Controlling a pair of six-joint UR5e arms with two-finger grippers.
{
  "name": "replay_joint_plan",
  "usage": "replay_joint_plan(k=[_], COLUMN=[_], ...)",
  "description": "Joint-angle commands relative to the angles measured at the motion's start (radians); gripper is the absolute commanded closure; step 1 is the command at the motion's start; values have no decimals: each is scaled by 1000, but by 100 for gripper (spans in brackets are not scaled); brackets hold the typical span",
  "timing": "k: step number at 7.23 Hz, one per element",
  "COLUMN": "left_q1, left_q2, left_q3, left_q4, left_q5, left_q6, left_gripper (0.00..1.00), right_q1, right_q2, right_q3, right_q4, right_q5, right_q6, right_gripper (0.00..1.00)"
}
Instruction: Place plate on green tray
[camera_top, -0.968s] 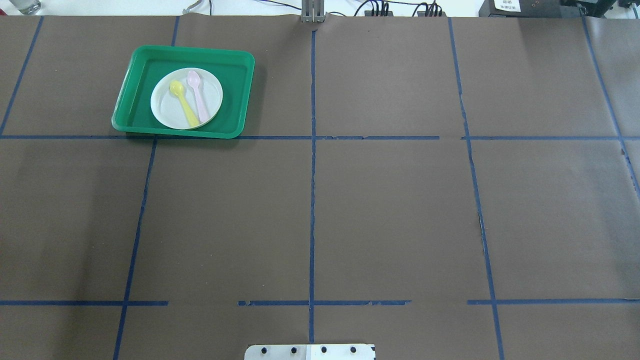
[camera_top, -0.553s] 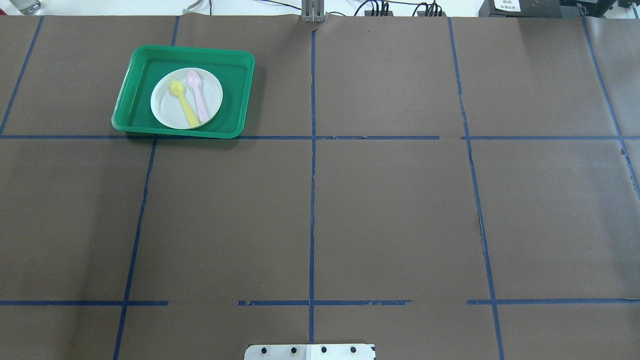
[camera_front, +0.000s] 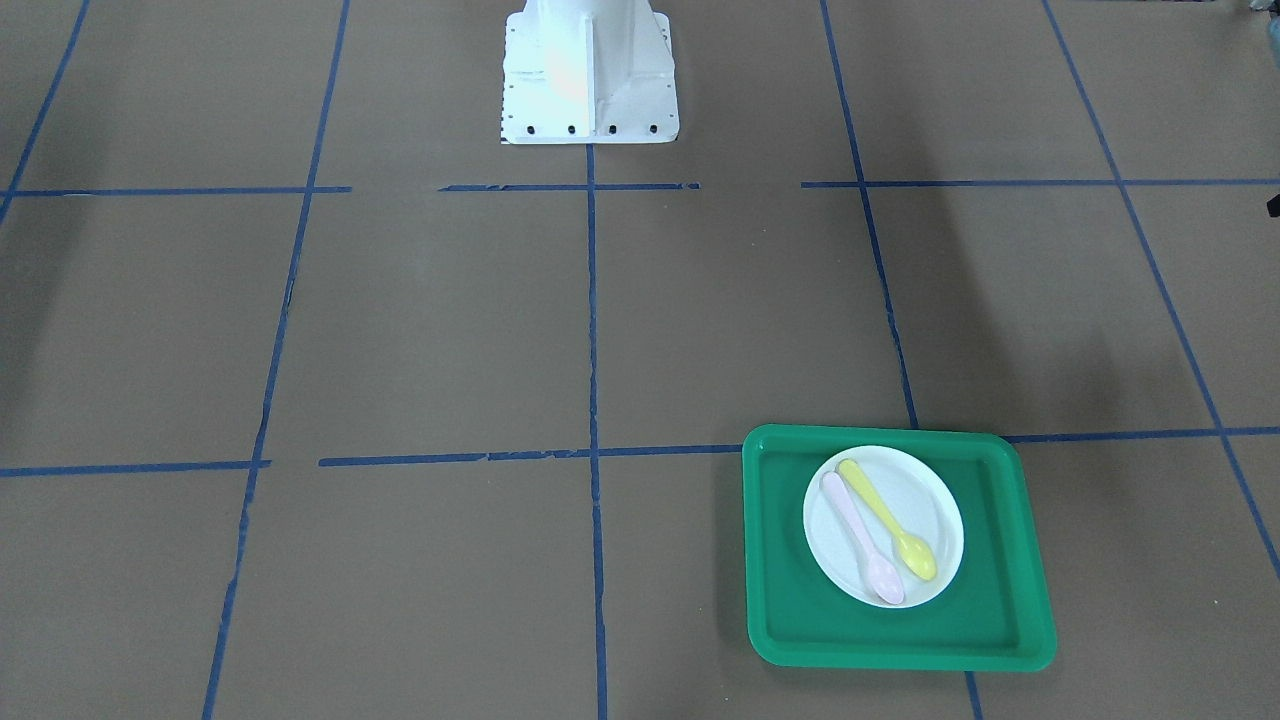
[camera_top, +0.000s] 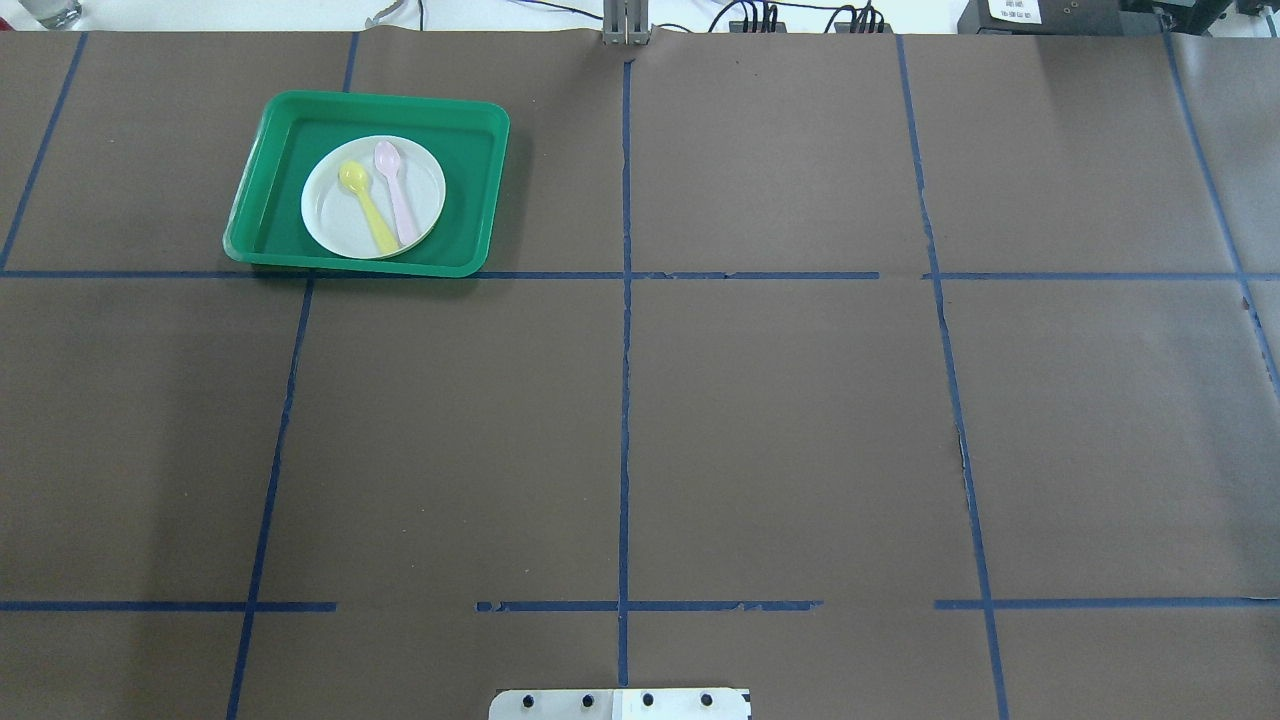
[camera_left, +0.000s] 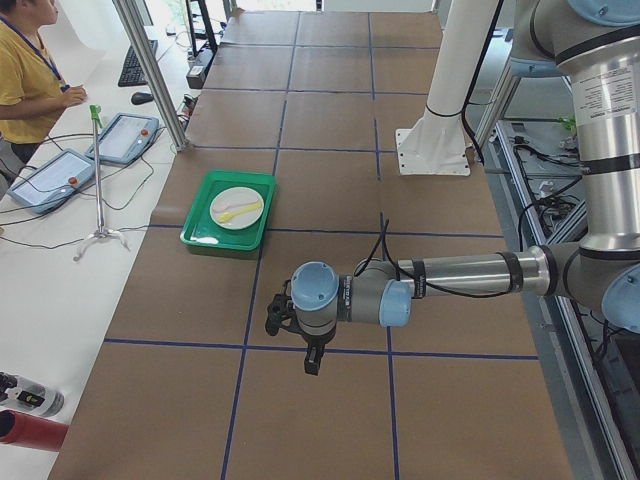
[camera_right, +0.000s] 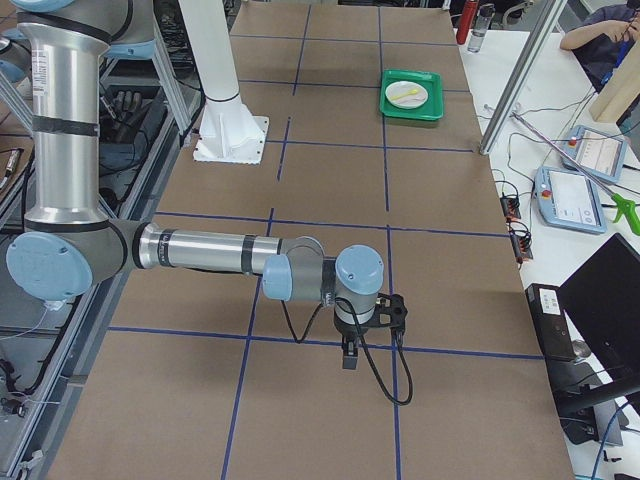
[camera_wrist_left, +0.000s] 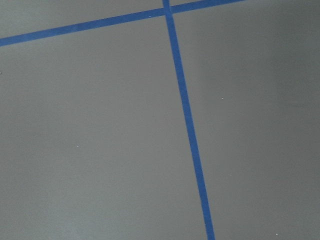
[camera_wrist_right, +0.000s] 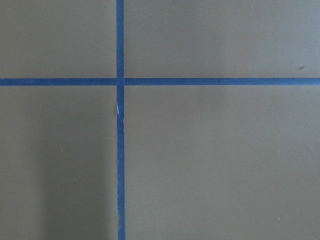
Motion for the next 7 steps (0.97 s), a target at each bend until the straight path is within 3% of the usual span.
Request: replay_joint_plan(k=[1,7], left_q1=[-2,-80], left_q2=[-2,-2], left_q3=[0,-18], left_q4=[2,61], left_q5=[-1,-3], left_q6=[1,66], left_gripper=[0,0], right_q1=[0,0], right_q2=[1,0], right_q3=[0,0], right_q4=[0,0], right_q5=[0,0], right_q6=[0,0], right_gripper=[0,0])
